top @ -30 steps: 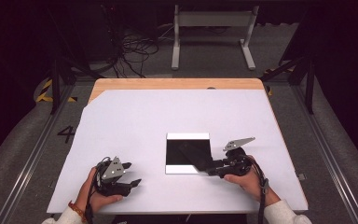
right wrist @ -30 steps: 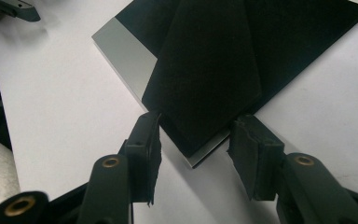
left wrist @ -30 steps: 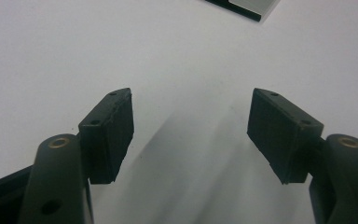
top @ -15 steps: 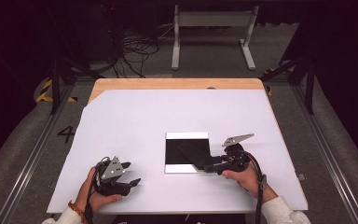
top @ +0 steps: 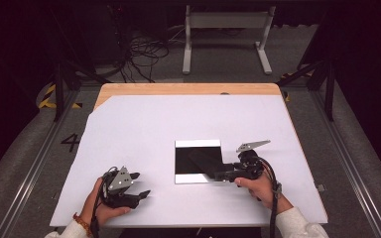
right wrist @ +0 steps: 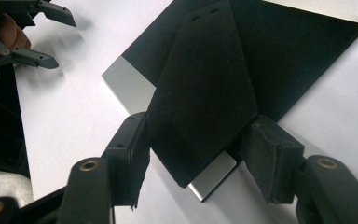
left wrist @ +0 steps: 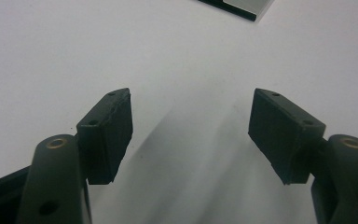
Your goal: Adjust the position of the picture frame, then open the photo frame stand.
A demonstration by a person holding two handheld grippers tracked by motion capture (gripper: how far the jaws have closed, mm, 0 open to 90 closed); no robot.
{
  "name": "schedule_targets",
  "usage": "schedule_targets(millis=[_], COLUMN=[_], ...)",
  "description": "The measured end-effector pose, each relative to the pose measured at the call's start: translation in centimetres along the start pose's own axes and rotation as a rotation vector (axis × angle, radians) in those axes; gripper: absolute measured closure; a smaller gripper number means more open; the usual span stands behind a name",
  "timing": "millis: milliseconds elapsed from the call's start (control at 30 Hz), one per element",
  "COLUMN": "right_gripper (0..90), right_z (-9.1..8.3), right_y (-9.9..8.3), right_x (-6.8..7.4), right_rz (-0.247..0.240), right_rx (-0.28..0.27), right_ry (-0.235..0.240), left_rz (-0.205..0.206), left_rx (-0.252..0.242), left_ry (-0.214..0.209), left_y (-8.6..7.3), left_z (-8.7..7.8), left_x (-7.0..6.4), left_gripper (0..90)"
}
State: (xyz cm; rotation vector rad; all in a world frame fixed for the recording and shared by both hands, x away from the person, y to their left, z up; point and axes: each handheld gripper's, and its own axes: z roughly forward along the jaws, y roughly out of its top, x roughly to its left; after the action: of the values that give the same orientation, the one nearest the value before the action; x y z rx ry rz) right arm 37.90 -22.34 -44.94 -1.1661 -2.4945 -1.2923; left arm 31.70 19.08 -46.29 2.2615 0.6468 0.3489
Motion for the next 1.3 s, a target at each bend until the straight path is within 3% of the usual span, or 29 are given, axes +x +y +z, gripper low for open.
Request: schedule_targets(millis=[367, 700, 800, 1000, 1133, 1167, 1233, 1300], right_gripper=[42.9, 47.8, 47.8, 43.5, 45.6, 48.7, 49.6, 52.4], right_z=[0.4, 0.2, -0.1, 0.6, 0.7, 0.7, 0.8, 1.1], right_y=[0.2, -0.2, 0.0, 0.4, 0.5, 0.5, 0.5, 0.4], right_x=[0.1, 0.2, 0.3, 0.3, -0.1, -0.4, -0.8, -1.0], right_rz=[0.021, 0.004, 0.035, 0.067, 0.127, 0.171, 0.224, 0.239], right_rx=[-0.009, -0.020, -0.056, -0.059, -0.092, -0.136, -0.141, -0.135], right_ry=[0.004, 0.013, 0.037, 0.048, 0.097, 0.122, 0.107, 0.114], left_rz=[-0.003, -0.048, -0.036, -0.032, -0.036, -0.034, -0.020, -0.010], left_rx=[0.006, -0.040, -0.034, -0.044, -0.045, -0.042, -0.035, -0.027], left_ry=[-0.013, -0.103, -0.110, -0.127, -0.134, -0.136, -0.133, -0.135], left_y=[0.2, 2.2, 2.4, 2.5, 2.6, 2.7, 2.9, 3.0], left_z=[0.4, 2.1, 2.3, 2.3, 2.6, 2.7, 2.9, 3.1], left_x=[-0.1, 0.5, 0.3, 0.2, 0.3, 0.2, 0.1, 0.0], left_gripper=[30.4, 28.5, 28.2, 27.5, 27.5, 27.4, 27.4, 27.3])
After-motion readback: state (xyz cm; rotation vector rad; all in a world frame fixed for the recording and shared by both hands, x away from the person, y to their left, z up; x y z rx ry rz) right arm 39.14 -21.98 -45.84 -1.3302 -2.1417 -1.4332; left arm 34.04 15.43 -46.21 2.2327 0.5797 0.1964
